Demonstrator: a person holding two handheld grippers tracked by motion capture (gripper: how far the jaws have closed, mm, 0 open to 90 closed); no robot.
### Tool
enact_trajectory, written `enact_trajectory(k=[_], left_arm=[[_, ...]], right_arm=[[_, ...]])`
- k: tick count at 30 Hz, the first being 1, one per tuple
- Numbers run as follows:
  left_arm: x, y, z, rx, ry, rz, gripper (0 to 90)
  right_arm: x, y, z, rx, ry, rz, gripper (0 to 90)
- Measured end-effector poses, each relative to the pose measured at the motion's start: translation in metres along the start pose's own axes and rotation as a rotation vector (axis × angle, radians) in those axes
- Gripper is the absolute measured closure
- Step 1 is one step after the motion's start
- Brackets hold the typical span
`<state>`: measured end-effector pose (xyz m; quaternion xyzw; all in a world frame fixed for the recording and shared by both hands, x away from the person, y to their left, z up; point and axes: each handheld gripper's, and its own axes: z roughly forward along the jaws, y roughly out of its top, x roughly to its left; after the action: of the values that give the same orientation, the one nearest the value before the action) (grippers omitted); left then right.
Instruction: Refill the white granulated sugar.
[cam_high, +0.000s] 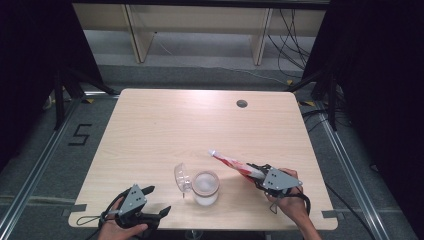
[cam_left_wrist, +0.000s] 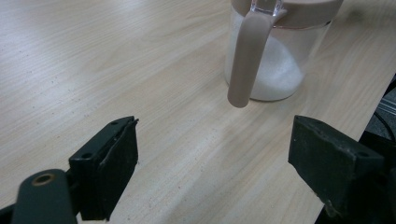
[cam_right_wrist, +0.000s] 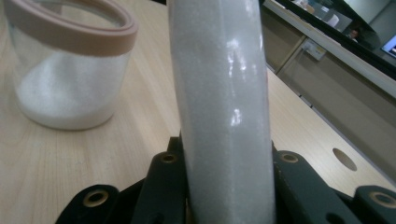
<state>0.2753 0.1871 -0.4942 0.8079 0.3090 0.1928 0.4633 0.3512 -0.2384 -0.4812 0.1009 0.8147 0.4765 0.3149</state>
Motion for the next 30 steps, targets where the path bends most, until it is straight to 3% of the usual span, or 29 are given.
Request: enact_trajectory(k=[3, 7, 9, 12, 13, 14, 16, 17, 21, 24, 28, 29, 30], left_arm=[[0.0, 0.0, 0.0, -0.001, -0.001, -0.002, 15.5], [0.0, 0.0, 0.0, -0.006, 0.001, -0.008, 15.5], [0.002, 0.0, 0.0, 0.002, 0.004, 0.017, 15.5], [0.001, 0.0, -0.001, -0.001, 0.001, 0.002, 15.5], [0.001, 0.0, 0.0, -0.002, 0.001, 0.005, 15.5], [0.001, 0.0, 0.0, -0.003, 0.001, 0.005, 15.5], [0.001, 0.0, -0.001, -0.001, 0.001, 0.003, 15.5], [-0.001, -0.001, 0.0, 0.001, 0.003, -0.032, 15.5], [0.0, -0.001, -0.001, 0.005, 0.006, -0.019, 15.5], [-0.001, -0.001, 0.0, 0.002, 0.003, -0.031, 15.5], [-0.001, -0.001, 0.0, -0.001, 0.003, -0.032, 15.5], [0.001, -0.001, 0.0, -0.002, 0.002, -0.006, 15.5], [0.001, -0.001, 0.0, 0.0, 0.005, -0.007, 15.5]], right_arm=[[-0.002, -0.004, -0.002, -0.01, -0.024, 0.071, 74.8], [-0.005, -0.008, -0.004, -0.003, -0.019, 0.11, 74.7], [-0.007, -0.009, -0.004, -0.013, -0.02, 0.119, 74.6], [-0.008, -0.011, -0.005, -0.001, -0.023, 0.15, 74.4], [-0.009, -0.012, -0.005, -0.01, -0.038, 0.139, 74.1], [-0.007, -0.013, -0.005, 0.001, -0.028, 0.182, 73.7], [-0.009, -0.013, -0.006, 0.003, -0.022, 0.209, 73.2], [-0.009, -0.013, -0.008, 0.015, -0.025, 0.214, 73.1], [-0.009, -0.015, -0.011, 0.006, -0.044, 0.248, 72.2], [-0.011, -0.016, -0.015, 0.017, -0.059, 0.281, 71.6], [-0.011, -0.017, -0.017, 0.019, -0.073, 0.294, 70.9], [-0.01, -0.017, -0.017, 0.016, -0.078, 0.31, 70.6], [-0.011, -0.017, -0.019, 0.023, -0.073, 0.305, 70.3]])
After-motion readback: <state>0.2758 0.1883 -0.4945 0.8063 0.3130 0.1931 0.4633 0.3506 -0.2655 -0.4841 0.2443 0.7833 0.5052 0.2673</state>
